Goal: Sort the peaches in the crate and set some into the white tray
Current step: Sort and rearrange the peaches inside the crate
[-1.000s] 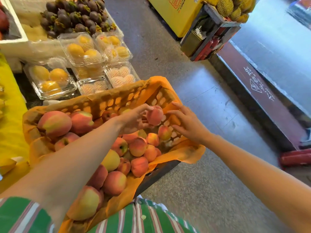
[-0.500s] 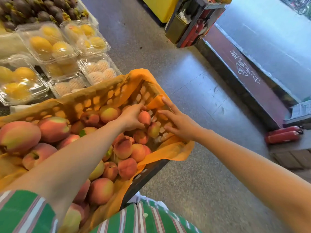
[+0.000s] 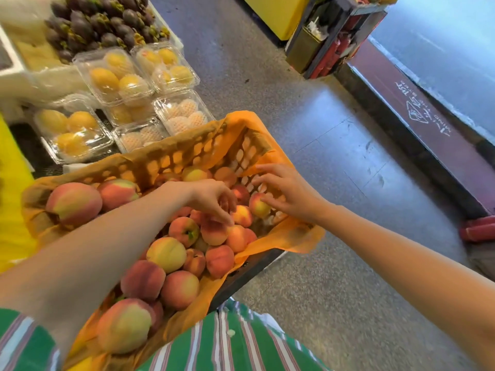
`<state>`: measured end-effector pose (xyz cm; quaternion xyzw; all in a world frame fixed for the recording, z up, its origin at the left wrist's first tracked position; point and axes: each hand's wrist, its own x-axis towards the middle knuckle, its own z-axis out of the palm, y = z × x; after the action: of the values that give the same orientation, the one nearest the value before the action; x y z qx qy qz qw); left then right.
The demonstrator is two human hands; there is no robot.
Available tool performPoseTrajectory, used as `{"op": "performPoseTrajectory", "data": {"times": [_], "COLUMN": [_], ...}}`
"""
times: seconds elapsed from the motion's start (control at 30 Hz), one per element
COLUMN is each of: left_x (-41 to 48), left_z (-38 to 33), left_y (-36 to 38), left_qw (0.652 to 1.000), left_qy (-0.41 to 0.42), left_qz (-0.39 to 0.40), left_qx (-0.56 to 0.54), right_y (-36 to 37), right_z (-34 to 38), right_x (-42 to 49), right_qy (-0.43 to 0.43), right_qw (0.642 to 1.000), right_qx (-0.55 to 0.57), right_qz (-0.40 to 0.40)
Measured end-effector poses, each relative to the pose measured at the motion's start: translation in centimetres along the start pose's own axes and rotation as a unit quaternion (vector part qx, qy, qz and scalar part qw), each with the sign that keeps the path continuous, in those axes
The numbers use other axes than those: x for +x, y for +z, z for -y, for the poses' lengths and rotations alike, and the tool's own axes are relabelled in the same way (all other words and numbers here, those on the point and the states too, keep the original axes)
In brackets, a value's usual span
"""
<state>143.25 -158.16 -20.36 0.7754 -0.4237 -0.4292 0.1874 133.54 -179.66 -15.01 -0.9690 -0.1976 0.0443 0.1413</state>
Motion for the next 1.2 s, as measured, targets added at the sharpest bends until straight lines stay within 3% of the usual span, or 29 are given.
{"op": "performPoseTrajectory", "data": {"times": [0.1, 0.17, 0.23, 0.3, 0.4, 0.5, 0.6, 0.7, 0.87, 1.1, 1.2], "left_x": [-1.9, -2.4, -2.7, -3.0, -4.0, -5.5, -5.7, -5.3, -4.3, -3.0, -2.5], "left_z": [0.1, 0.2, 0.2, 0.6, 1.3, 0.5, -0.6, -1.1, -1.7, -0.7, -0.2], "left_y": [0.9, 1.9, 2.4, 2.5, 2.4, 1.7, 1.4, 1.6, 1.7, 1.7, 1.5], "left_qw": [0.982, 0.969, 0.972, 0.986, 0.994, 0.951, 0.927, 0.943, 0.957, 0.963, 0.966], "left_qy": [-0.029, -0.007, 0.02, 0.032, 0.019, 0.0, 0.002, 0.021, 0.123, 0.119, 0.093], "left_qz": [0.07, 0.039, -0.008, -0.047, -0.091, -0.085, -0.08, -0.127, -0.201, -0.231, -0.23], "left_qx": [0.176, 0.242, 0.236, 0.16, -0.062, -0.298, -0.366, -0.307, -0.169, -0.067, -0.07], "right_y": [0.9, 1.6, 2.2, 2.7, 3.2, 2.9, 2.6, 2.4, 1.5, 0.9, 0.1], "right_z": [2.0, 3.1, 3.8, 4.0, 4.1, 5.0, 5.3, 4.3, 3.6, 3.0, 2.0], "right_x": [1.0, 1.2, 1.4, 1.5, 1.2, 1.0, 0.9, 0.7, 0.7, 0.7, 0.2], "right_qy": [-0.03, -0.032, -0.005, 0.038, 0.087, 0.114, 0.119, 0.163, 0.231, 0.205, 0.183], "right_qw": [0.993, 0.985, 0.978, 0.971, 0.958, 0.94, 0.945, 0.941, 0.92, 0.912, 0.94], "right_qx": [0.027, 0.043, 0.061, 0.094, 0.201, 0.297, 0.296, 0.29, 0.305, 0.327, 0.272], "right_qz": [0.11, 0.163, 0.198, 0.217, 0.185, 0.123, 0.065, 0.068, 0.09, 0.141, 0.096]}}
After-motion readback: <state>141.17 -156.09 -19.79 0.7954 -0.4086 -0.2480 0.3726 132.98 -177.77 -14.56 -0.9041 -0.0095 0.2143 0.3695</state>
